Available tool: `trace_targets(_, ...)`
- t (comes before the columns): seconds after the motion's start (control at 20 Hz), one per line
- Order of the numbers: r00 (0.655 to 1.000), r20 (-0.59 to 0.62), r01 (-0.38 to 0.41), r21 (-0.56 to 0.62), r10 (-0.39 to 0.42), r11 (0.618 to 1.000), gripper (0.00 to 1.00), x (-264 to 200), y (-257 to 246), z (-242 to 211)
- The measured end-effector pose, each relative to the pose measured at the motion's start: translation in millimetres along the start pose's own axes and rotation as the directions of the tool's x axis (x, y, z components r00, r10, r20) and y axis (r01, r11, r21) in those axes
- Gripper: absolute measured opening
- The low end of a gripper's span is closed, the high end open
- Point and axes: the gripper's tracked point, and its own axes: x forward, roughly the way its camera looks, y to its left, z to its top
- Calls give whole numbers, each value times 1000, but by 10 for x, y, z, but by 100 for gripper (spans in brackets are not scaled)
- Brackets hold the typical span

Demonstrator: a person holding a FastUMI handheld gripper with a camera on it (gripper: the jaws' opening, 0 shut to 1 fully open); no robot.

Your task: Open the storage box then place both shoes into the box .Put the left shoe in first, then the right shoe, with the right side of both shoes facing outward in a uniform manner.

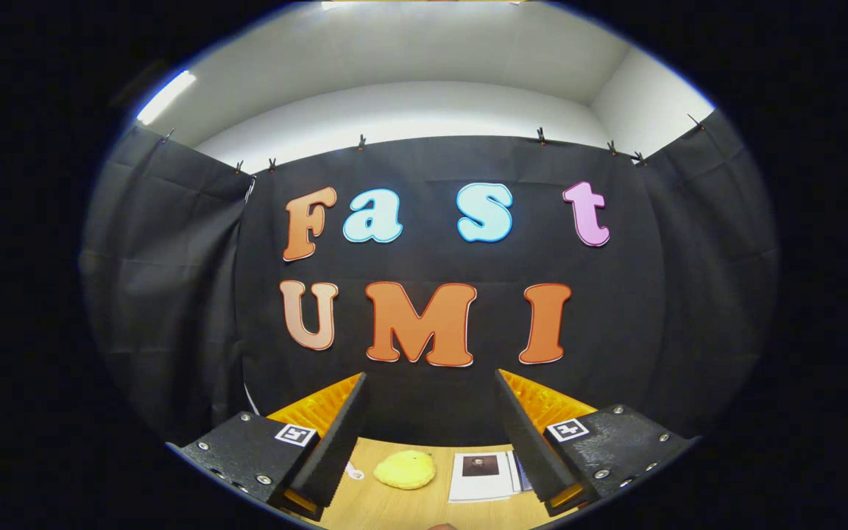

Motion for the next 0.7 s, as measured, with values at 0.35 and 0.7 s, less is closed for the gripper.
trace_targets(0.35,995,90,47,-48,-42,998,98,-132,-44,313)
trace_targets(0.7,984,172,53,-41,-45,998,98,-144,-34,472)
